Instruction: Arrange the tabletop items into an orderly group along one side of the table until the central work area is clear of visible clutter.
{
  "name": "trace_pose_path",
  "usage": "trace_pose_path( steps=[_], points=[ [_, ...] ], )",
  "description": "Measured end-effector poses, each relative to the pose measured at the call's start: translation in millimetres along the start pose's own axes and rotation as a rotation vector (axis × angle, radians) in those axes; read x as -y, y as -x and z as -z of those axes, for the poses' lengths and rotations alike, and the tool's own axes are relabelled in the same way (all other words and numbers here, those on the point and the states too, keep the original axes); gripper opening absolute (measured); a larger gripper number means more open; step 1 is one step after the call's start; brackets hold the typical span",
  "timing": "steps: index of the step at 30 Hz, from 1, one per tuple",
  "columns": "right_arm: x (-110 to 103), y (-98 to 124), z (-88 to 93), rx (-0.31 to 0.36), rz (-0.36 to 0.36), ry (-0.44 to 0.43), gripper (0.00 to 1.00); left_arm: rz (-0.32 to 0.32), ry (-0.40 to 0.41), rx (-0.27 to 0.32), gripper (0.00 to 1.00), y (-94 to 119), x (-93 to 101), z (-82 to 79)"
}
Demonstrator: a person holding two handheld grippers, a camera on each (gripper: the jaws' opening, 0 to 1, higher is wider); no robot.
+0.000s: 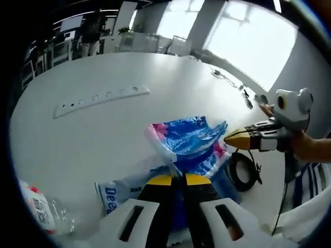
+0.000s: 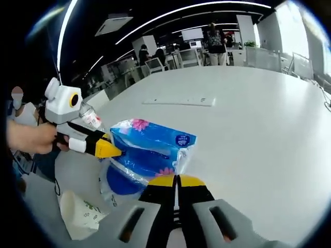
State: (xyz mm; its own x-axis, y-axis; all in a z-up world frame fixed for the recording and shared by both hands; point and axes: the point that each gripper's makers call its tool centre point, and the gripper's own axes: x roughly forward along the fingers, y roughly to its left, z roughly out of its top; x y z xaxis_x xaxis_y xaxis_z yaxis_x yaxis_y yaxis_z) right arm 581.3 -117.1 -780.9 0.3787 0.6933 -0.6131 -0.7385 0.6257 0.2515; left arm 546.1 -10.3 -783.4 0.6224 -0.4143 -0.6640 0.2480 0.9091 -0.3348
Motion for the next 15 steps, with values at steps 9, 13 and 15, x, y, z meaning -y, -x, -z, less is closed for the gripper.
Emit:
trace_pose_path(
  steps=[9,13,15],
  points=[
    [13,7,-1.9,0.008,0.020,-0.006,0.00,0.022,-0.031,-0.006,0.02,-8,12.3,-7.5],
    [20,11,-5.4,0.016,0.029,-0.007,0.00,0.030,-0.033,-0.006,0.02,-12,16.2,-12.2],
    [23,13,-6.3,0.017,0.033,-0.006,0.00,0.035,-0.041,-0.005,0.02,-15,19.9,-14.5]
  ],
)
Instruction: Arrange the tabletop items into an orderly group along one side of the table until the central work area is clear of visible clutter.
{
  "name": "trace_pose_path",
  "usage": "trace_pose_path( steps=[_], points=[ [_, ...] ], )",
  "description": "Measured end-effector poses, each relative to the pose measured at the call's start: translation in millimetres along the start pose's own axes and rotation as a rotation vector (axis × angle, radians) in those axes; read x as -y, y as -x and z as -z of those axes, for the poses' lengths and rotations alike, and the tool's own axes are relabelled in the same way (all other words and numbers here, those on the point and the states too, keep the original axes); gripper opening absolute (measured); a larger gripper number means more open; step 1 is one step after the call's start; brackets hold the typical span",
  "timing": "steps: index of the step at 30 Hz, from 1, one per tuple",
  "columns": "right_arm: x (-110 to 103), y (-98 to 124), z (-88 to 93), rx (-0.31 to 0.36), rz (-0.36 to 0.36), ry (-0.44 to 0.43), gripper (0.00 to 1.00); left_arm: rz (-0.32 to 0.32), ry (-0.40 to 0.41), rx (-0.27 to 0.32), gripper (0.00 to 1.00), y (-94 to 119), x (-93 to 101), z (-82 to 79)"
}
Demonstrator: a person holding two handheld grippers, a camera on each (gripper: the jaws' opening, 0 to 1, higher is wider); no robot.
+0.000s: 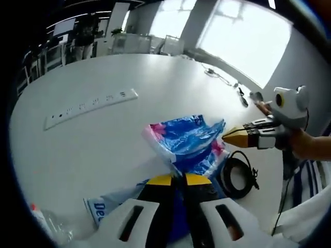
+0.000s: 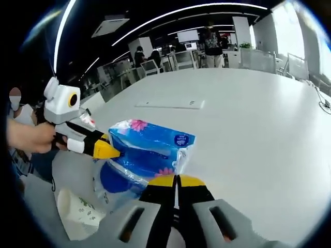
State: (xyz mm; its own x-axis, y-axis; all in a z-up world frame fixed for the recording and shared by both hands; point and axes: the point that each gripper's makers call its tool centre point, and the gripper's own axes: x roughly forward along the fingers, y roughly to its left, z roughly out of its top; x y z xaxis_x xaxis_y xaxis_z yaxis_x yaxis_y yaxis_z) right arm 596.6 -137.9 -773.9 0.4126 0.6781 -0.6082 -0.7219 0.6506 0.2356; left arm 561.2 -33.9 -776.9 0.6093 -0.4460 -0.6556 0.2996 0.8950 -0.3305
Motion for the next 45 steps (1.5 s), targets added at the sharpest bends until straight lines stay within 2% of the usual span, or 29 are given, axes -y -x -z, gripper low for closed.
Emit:
trace_pose_path(
  steps=[21,45],
  points=[
    [41,18,3.1,0.015,0.071,-0.019,0.00,0.045,-0.057,-0.027,0.03,-31,32.3,-8.8],
    [74,36,16.9,0.019,0.129,-0.055,0.00,0.090,-0.046,-0.021,0.03,-55,59.9,-11.5]
  ],
)
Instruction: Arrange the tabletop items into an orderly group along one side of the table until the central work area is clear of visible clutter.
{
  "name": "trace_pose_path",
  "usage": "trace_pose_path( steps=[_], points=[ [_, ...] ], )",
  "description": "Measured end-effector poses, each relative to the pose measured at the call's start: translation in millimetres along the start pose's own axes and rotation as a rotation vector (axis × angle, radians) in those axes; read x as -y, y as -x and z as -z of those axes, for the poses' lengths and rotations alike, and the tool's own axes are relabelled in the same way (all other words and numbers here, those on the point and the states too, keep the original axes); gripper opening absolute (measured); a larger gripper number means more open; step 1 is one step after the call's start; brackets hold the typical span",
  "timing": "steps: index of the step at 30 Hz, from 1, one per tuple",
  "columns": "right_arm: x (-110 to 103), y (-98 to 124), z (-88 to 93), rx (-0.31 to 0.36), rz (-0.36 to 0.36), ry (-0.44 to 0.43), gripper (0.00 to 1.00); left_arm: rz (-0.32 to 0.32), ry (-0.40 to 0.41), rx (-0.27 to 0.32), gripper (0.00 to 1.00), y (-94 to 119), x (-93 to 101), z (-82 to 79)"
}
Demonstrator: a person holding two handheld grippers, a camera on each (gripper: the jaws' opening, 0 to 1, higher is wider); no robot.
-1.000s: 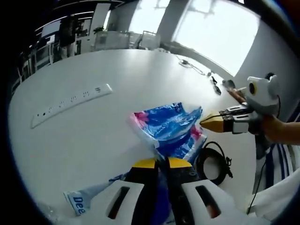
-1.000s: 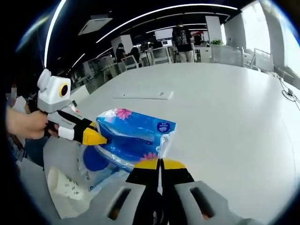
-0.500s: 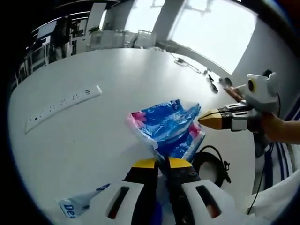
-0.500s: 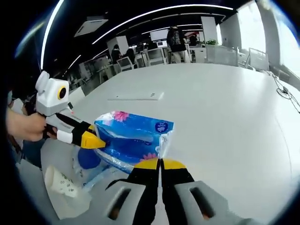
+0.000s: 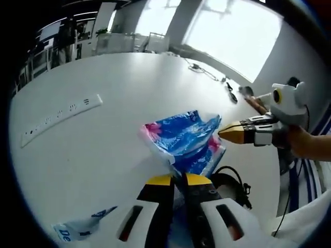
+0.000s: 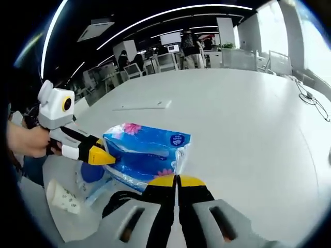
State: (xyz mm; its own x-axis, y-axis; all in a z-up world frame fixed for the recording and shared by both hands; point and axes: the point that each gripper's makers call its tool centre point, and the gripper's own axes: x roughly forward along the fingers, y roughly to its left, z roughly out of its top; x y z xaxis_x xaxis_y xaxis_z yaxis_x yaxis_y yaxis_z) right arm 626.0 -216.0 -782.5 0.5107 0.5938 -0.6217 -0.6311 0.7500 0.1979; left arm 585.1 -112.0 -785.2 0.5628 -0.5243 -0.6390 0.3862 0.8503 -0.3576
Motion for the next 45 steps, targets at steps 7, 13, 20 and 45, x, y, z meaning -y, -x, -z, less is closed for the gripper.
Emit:
trace_pose_path(
  steps=[7,13,20,45],
  points=[
    [7,1,4.2,-0.003,0.012,-0.007,0.00,0.002,0.021,0.003,0.03,-11,1.9,0.8],
    [15,3,7.6,-0.005,0.026,-0.015,0.00,0.013,0.027,0.011,0.03,-19,5.4,-0.1],
    [23,-1,11.7,-0.008,0.038,-0.020,0.00,0.014,0.057,0.019,0.03,-30,2.5,1.3],
    [37,-7,24.8,-0.027,0.050,-0.037,0.00,0.022,0.122,0.010,0.03,-49,2.8,12.4]
  ],
)
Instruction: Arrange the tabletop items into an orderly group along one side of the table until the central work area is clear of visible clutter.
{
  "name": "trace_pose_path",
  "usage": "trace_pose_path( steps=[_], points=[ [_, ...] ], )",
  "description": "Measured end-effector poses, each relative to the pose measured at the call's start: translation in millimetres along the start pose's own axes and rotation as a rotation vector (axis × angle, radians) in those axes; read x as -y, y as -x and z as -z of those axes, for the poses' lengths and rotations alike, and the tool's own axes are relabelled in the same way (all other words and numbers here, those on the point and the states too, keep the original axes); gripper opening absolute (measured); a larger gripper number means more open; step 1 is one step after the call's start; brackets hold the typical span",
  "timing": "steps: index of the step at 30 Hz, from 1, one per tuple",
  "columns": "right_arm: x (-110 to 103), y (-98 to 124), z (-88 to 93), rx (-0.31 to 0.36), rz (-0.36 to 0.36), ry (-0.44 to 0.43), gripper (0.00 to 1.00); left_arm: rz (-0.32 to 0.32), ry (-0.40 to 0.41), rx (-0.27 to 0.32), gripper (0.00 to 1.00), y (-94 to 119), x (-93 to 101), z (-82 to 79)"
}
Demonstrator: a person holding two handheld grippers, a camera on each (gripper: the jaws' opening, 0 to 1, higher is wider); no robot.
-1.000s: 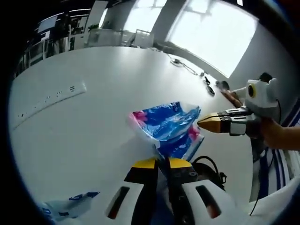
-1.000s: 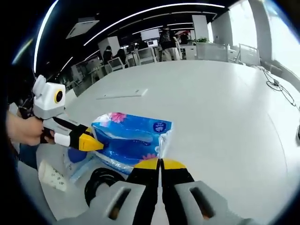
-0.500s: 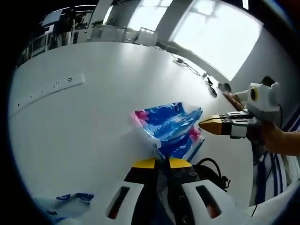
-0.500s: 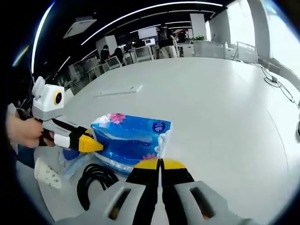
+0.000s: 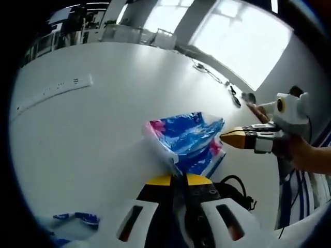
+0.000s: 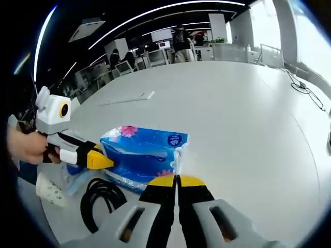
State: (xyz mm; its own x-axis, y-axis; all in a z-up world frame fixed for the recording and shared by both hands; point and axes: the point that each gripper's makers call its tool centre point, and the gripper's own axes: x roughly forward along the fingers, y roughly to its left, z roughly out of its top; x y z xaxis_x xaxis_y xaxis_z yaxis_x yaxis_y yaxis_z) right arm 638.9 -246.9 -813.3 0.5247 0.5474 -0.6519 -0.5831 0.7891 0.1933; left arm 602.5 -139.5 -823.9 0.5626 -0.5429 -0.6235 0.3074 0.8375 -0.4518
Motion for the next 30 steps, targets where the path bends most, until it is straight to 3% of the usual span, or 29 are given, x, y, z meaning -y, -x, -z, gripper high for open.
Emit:
trace_pose_path(
  steps=[30],
  points=[
    [2.6,-4.0,1.4,0.011,0.009,0.003,0.00,0.000,0.031,0.003,0.05,-4.1,-2.6,1.6]
  ],
)
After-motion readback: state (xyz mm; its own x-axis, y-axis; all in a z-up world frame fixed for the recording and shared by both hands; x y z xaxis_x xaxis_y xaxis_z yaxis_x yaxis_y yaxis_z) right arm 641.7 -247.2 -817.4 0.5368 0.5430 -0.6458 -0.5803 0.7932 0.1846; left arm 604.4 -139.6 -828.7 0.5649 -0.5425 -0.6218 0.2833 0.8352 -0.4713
